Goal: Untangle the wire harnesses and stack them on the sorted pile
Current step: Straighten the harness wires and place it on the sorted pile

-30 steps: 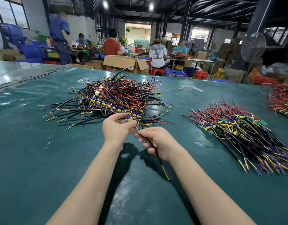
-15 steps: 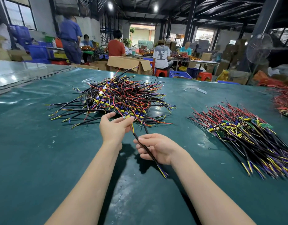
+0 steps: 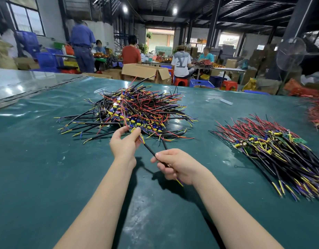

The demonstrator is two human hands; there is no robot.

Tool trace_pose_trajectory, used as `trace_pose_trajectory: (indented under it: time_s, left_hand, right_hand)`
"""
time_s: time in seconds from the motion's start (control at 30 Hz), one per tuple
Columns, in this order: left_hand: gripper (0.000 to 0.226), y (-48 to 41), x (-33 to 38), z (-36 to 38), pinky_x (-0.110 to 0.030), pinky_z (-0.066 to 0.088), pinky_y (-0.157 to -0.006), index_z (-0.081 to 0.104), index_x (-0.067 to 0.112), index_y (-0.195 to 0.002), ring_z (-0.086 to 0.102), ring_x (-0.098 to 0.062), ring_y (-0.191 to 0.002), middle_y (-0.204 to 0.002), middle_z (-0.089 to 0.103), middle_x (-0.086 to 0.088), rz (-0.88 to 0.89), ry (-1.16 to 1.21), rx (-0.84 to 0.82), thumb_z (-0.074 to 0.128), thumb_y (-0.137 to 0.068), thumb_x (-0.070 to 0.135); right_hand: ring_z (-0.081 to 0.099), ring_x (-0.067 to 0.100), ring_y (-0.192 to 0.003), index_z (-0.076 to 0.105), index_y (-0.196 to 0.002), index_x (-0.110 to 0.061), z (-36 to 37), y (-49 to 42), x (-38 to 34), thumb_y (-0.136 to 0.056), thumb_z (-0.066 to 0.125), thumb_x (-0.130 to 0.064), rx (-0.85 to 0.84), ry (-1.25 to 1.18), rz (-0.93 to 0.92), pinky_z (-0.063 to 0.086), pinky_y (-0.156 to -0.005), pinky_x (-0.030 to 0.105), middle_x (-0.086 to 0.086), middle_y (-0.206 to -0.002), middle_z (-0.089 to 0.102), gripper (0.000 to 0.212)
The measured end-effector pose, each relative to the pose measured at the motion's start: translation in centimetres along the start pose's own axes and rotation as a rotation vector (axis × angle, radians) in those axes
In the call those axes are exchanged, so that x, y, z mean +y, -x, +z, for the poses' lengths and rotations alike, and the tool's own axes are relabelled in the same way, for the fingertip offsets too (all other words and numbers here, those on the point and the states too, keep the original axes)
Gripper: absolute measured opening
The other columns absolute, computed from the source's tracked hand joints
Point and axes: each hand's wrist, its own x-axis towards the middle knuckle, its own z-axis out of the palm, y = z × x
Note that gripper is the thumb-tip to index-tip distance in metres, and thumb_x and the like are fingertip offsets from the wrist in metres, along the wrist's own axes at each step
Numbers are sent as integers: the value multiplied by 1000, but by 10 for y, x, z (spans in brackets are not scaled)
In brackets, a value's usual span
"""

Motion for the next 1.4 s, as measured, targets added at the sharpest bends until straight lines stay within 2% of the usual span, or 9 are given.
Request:
trace_pose_trajectory:
  time_s: [0.1,0.2,0.33,0.47,0.63,0.83,1.0,1.2,1.4]
  left_hand:
    - [29,-7,2,-5,-15,48,-42,45,3,-101,55,-3,-37,-67,57,-11,19,0,48,62,-81,-10]
    - [34,-9,2,0,-16,48,-42,49,1,-105,56,-3,-38,-65,57,-10,48,-76,25,65,-77,-11]
    - [42,-13,2,-1,-15,49,-43,49,-8,-117,56,-3,-38,-68,56,-9,-12,32,114,65,-78,-11]
    - [43,-16,1,-8,-14,48,-42,50,-8,-118,55,-2,-36,-66,57,-7,4,13,150,65,-78,-10]
    - [41,-25,5,-17,-13,48,-42,51,-6,-115,55,-1,-35,-69,57,-6,3,52,243,67,-77,-8]
    - [45,-32,9,-14,-14,50,-44,52,-1,-115,58,-12,-56,-75,57,-6,13,81,281,69,-75,-8]
    - [46,-37,9,-22,-13,48,-43,53,-4,-117,59,-12,-57,-89,62,-14,-22,124,324,70,-74,-8]
    - [45,-33,5,-20,-13,48,-42,52,-5,-116,57,-12,-54,-70,59,-9,-81,177,319,68,-75,-10]
    - [42,-28,8,-13,-15,48,-41,49,-1,-113,55,-6,-34,-63,59,-11,-118,131,154,65,-76,-14]
  right_hand:
    - [45,2,-35,57,-80,-6,-1,4,-5,-98,39,-7,-78,45,19,29,-31,11,-4,-47,55,26]
    - [54,2,-39,54,-75,-7,2,7,-7,-97,41,-5,-85,201,36,33,-31,12,-5,-46,59,26]
    - [44,2,-30,52,-66,-8,5,5,-4,-95,49,-18,21,263,34,28,-30,12,-5,-38,51,31]
    - [32,0,-29,56,-70,-7,-4,5,-2,-97,46,-20,-12,136,46,24,-31,10,-7,-40,45,31]
    - [49,3,-41,60,-87,-5,-11,9,-4,-96,38,1,-179,30,49,41,-41,14,-3,-53,58,25]
    - [28,1,-26,52,-59,-8,-15,10,-7,-92,54,-16,4,232,30,20,-30,9,-5,-36,42,34]
    - [24,2,-26,58,-52,-12,-11,7,-1,-91,55,-13,38,117,-105,17,-33,8,-5,-36,39,39]
    - [34,2,-35,71,-68,-14,-20,15,-2,-91,48,-2,-131,68,-95,23,-38,11,-5,-47,48,35]
    - [36,3,-34,70,-56,-22,8,25,-20,-74,61,-17,-330,466,-232,27,-37,10,-7,-38,48,21]
